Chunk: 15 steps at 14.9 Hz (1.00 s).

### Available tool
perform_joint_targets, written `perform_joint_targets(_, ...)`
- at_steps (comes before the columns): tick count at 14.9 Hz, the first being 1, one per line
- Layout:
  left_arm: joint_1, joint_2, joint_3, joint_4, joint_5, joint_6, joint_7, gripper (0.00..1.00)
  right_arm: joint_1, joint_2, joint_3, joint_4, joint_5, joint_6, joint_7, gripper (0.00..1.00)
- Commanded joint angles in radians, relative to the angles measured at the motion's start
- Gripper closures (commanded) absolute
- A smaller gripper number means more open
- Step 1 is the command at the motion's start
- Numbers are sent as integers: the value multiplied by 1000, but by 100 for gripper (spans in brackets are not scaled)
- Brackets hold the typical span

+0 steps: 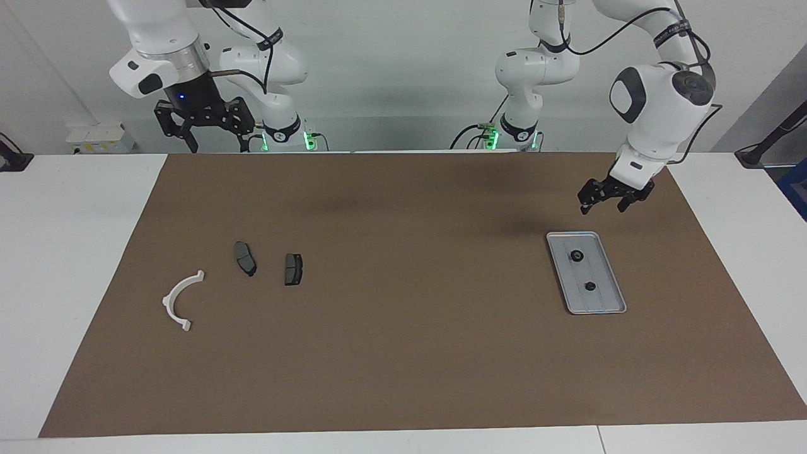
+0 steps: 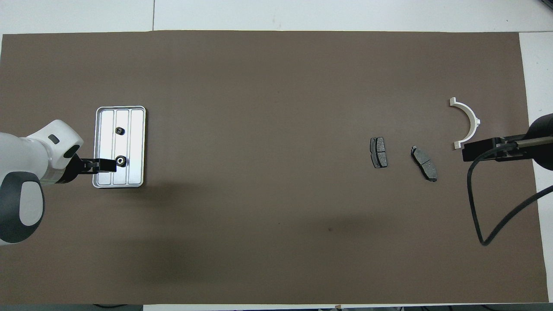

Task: Place bearing gear from tray to pile
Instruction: 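Reach the left gripper into the silver tray and grasp the dark gear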

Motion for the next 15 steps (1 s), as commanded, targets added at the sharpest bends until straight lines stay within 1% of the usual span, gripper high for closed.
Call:
perform_joint_targets(1, -4, 19, 6, -23, -10, 78, 45, 1, -7, -8, 4, -7, 21, 21, 8, 0)
perform_joint_targets(5, -3, 114, 6, -23, -9, 170, 71, 1, -8, -8, 4, -6, 22, 21, 7, 0)
perform_joint_targets(6, -4, 127, 6, -23, -9, 179, 71, 1, -8, -8, 4, -6, 22, 22, 7, 0)
perform_joint_targets(9, -3, 136, 6, -26, -9, 182, 73, 2, -8, -8, 4, -6, 24, 19, 5, 0)
perform_joint_targets(15, 0, 181, 7, -26, -9, 218, 91, 3, -7, -9, 4, -6, 24, 19, 2, 0)
